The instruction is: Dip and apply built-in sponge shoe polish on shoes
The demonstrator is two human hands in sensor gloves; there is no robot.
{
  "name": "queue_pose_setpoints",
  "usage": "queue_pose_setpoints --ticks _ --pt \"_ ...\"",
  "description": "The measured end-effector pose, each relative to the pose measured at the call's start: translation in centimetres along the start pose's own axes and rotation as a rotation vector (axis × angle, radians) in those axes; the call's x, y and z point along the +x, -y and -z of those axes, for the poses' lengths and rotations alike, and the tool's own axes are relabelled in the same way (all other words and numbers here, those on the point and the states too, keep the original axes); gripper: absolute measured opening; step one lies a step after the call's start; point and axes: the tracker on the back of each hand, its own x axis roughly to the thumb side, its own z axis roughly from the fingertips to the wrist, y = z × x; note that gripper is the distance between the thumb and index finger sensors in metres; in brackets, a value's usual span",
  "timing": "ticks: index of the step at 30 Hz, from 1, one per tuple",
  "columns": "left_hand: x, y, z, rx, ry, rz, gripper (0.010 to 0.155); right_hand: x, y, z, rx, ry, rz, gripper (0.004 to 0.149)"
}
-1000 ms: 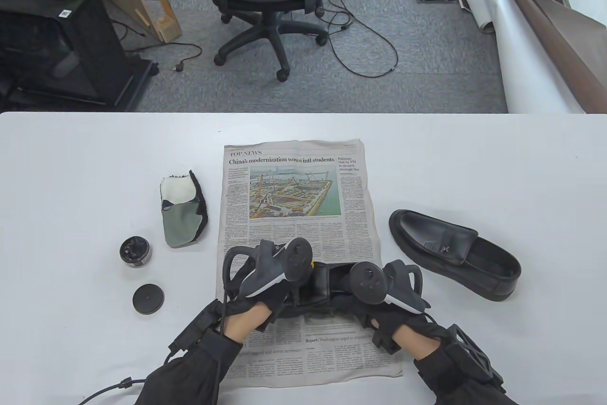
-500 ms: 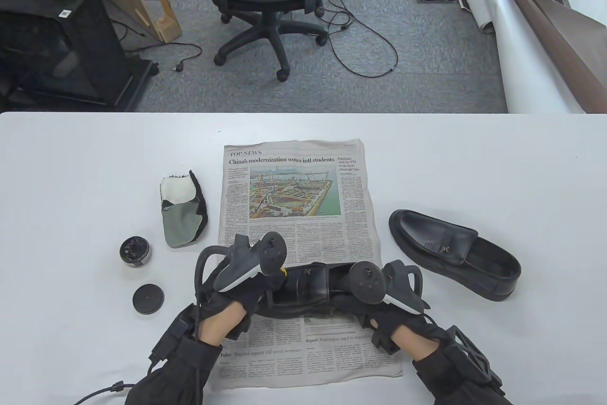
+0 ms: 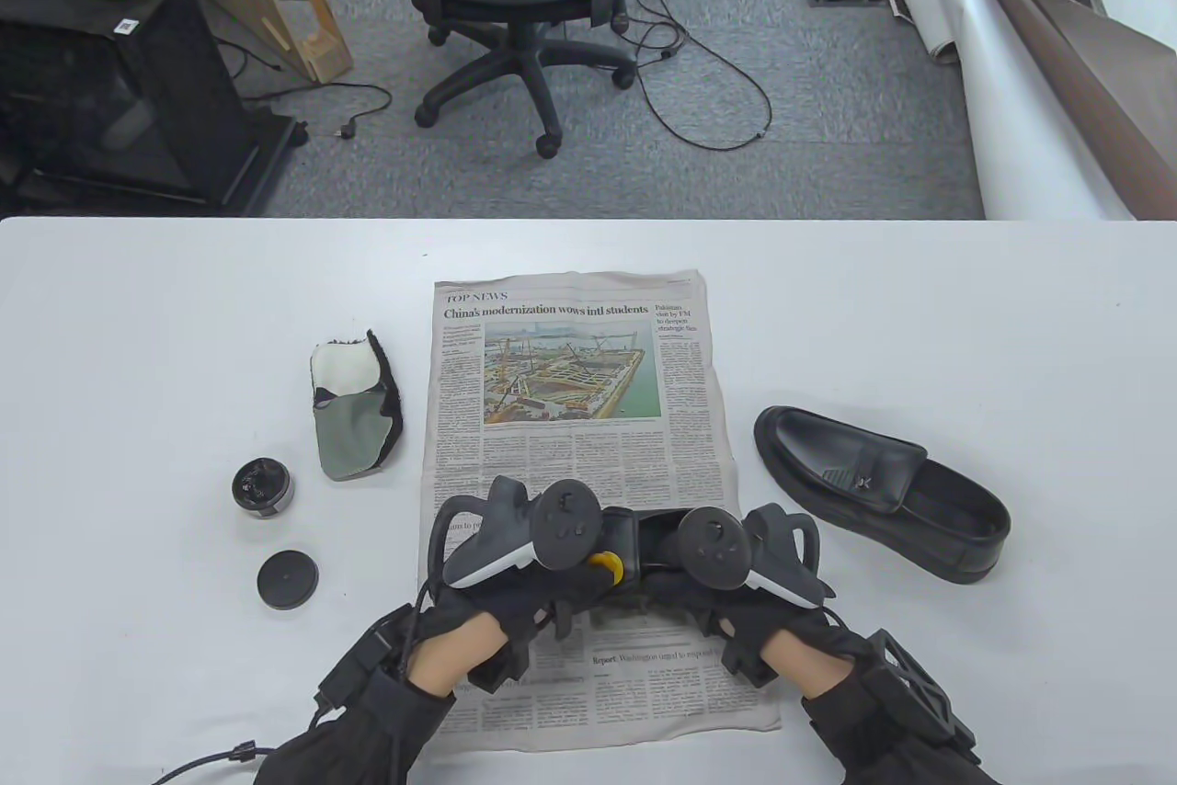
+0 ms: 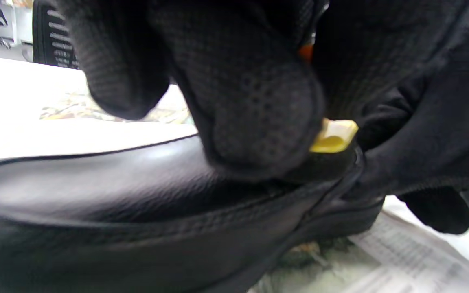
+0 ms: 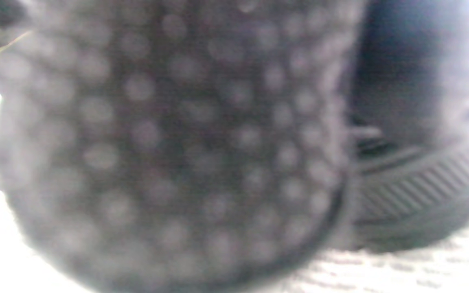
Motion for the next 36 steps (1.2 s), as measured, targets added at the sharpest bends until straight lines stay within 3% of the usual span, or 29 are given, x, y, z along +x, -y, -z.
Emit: queue_pose_setpoints --ticks 7,20,29,36 --pt "0.5 0.1 0.9 0.065 0.01 0.002 0.046 -0.1 0.0 0.1 0.004 0.009 0.006 0.045" --pt "-0.1 0.4 3.6 0.145 -0.118 0.044 0.047 -0.1 0.0 0.0 0.006 0.012 0.008 0.045" --pt "-3.3 0.7 3.8 0.086 -0.239 0.134 0.046 -0.1 0.0 0.0 0.006 0.005 0.006 0.045" --pt "-6.2 0.3 1.5 0.018 -0.303 0.182 0.046 -0.1 0.0 0.0 0.006 -0.004 0.002 0.045"
